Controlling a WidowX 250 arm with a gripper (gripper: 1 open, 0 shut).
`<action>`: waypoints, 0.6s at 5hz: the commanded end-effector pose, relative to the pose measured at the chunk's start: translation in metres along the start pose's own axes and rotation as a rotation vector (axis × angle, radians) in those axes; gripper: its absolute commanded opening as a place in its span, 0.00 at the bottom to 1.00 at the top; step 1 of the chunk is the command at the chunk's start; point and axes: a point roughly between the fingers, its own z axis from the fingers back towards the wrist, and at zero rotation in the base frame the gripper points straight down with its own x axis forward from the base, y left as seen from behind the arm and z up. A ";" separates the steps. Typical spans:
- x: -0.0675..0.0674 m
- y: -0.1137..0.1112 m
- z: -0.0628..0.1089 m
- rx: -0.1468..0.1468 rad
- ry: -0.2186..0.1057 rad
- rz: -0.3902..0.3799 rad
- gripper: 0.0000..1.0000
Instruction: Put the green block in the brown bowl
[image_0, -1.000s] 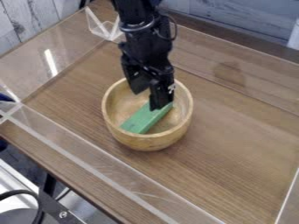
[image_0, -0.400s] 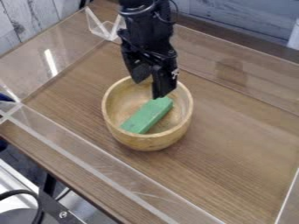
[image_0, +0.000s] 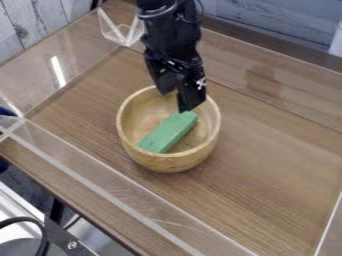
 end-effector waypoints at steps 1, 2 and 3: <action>0.001 0.004 0.002 -0.009 -0.039 0.035 1.00; 0.007 0.007 0.002 -0.010 -0.037 0.029 1.00; 0.013 0.010 0.003 -0.012 -0.036 0.024 1.00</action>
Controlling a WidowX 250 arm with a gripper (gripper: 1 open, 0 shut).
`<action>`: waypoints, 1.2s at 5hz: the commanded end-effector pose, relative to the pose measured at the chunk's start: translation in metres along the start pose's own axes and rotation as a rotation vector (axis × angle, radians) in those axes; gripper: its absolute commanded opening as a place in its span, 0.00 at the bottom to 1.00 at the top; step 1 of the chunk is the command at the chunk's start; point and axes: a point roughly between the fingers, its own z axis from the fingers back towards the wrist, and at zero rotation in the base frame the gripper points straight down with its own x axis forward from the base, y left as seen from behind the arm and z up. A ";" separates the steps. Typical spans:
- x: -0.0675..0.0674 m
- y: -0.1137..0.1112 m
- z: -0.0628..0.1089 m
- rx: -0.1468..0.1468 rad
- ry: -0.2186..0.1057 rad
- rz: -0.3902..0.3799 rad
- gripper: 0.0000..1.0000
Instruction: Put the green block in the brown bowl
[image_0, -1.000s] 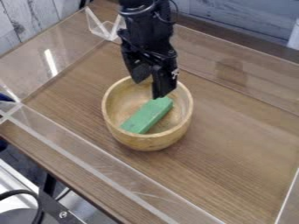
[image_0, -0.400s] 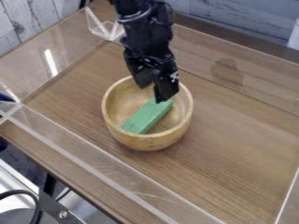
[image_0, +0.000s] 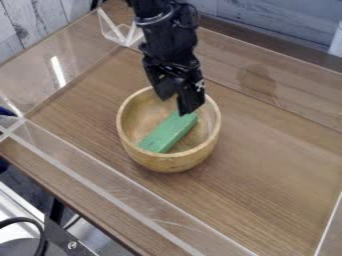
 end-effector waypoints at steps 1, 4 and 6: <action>0.012 -0.006 0.013 0.045 -0.049 0.009 1.00; 0.018 -0.024 0.005 0.049 -0.075 0.037 1.00; 0.040 -0.057 -0.009 0.005 -0.161 0.097 1.00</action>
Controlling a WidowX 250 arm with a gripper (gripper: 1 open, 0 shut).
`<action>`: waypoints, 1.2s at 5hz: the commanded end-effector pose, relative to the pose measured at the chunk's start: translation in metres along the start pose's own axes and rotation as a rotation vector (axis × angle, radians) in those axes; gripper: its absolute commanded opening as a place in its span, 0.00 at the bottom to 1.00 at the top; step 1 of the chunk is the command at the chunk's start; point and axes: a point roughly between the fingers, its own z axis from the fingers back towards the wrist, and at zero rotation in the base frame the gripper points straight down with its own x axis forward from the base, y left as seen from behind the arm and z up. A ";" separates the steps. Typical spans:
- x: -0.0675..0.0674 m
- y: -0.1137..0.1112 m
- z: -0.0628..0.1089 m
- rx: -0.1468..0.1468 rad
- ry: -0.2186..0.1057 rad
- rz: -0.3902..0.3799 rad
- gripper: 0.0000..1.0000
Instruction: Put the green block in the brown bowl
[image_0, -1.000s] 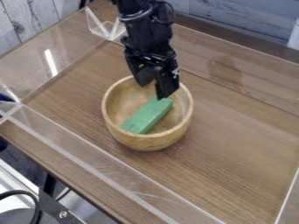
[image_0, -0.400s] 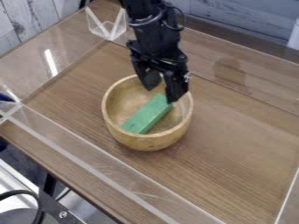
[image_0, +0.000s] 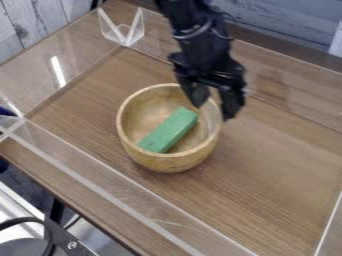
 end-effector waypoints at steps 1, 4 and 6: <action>0.018 -0.025 -0.002 0.010 -0.065 -0.043 1.00; 0.049 -0.031 0.026 0.070 0.027 -0.121 1.00; 0.021 -0.026 0.050 0.047 0.098 -0.160 1.00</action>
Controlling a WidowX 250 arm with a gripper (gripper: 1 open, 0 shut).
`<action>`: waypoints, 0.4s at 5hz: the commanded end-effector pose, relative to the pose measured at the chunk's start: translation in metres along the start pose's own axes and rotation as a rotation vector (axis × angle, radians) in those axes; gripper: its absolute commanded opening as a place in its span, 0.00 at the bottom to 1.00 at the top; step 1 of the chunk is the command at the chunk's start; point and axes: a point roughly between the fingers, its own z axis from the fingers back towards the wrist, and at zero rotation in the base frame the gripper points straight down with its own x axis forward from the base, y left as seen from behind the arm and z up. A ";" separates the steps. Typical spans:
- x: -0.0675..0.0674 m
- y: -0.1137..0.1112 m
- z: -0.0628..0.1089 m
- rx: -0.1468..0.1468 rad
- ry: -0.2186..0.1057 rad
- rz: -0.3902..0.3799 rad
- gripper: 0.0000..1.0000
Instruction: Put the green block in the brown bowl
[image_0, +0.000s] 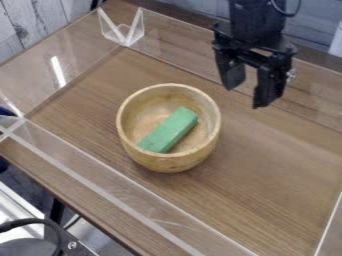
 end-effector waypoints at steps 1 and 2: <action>-0.001 -0.007 0.003 0.051 -0.046 -0.023 1.00; 0.000 -0.014 -0.013 0.088 -0.061 -0.041 1.00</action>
